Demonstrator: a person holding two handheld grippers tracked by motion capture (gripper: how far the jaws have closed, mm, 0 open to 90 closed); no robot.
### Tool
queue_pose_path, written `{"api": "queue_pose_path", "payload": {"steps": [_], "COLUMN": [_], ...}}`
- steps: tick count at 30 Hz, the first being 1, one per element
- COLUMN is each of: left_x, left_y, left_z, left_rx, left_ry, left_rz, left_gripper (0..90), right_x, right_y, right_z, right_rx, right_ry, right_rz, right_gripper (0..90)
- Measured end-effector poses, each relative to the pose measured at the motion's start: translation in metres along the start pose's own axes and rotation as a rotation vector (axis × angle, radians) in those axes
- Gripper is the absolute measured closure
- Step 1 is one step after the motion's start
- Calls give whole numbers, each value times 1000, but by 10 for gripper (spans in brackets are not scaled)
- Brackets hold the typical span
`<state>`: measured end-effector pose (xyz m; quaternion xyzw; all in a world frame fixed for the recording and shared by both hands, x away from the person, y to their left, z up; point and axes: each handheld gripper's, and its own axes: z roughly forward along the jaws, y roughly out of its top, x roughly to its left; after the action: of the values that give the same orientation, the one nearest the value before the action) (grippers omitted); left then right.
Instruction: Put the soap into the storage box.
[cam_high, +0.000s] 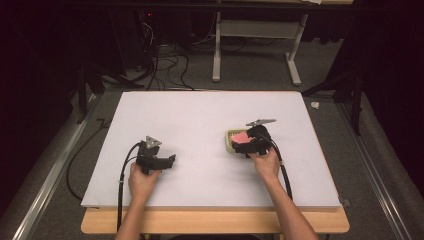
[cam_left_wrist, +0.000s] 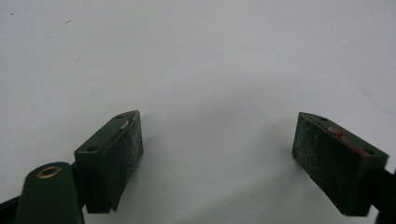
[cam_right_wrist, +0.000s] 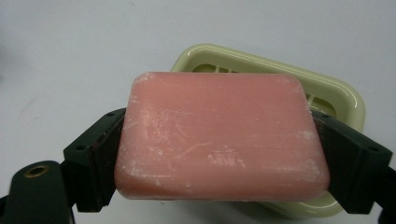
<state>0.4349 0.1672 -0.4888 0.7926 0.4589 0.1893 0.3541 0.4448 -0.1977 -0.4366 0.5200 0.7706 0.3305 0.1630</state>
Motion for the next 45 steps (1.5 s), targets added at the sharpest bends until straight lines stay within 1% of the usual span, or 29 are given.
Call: {"api": "queue_pose_path", "payload": {"steps": [6,10,11,14,16,18,21,25,27,29,39,45], "left_x": [0,0,0,0,0,0,0,1,1,1,1,1], "left_y": [0,0,0,0,0,0,0,0,0,0,0,0], "left_z": [0,0,0,0,0,0,0,0,0,0,0,0], "left_rx": [0,0,0,0,0,0,-1,1,1,0,1,1], "left_ry": [-1,-1,-1,-1,-1,-1,-2,-3,-3,-4,-3,-3], "left_rz": [-1,-1,-1,-1,-2,-2,-2,-2,-2,-2,-2,-2], "left_gripper": [168,168,168,169,169,169,169,170,170,171,170,171], "right_x": [-1,-3,-3,-5,-6,-6,-6,-4,-4,-3,-3,-3], "right_y": [3,3,2,2,2,2,2,3,3,5,5,5], "right_z": [5,9,12,14,15,14,15,14,14,11,8,1], "right_rx": [18,40,49,55,47,45,43,38,31,13,-3,-32], "right_ry": [-21,-27,-36,-34,-37,-51,-51,-73,-73,-74,-69,-59], "right_rz": [9,22,27,38,51,47,48,42,40,36,30,25], "right_gripper": [136,136,135,135,134,133,133,128,127,125,123,124]}}
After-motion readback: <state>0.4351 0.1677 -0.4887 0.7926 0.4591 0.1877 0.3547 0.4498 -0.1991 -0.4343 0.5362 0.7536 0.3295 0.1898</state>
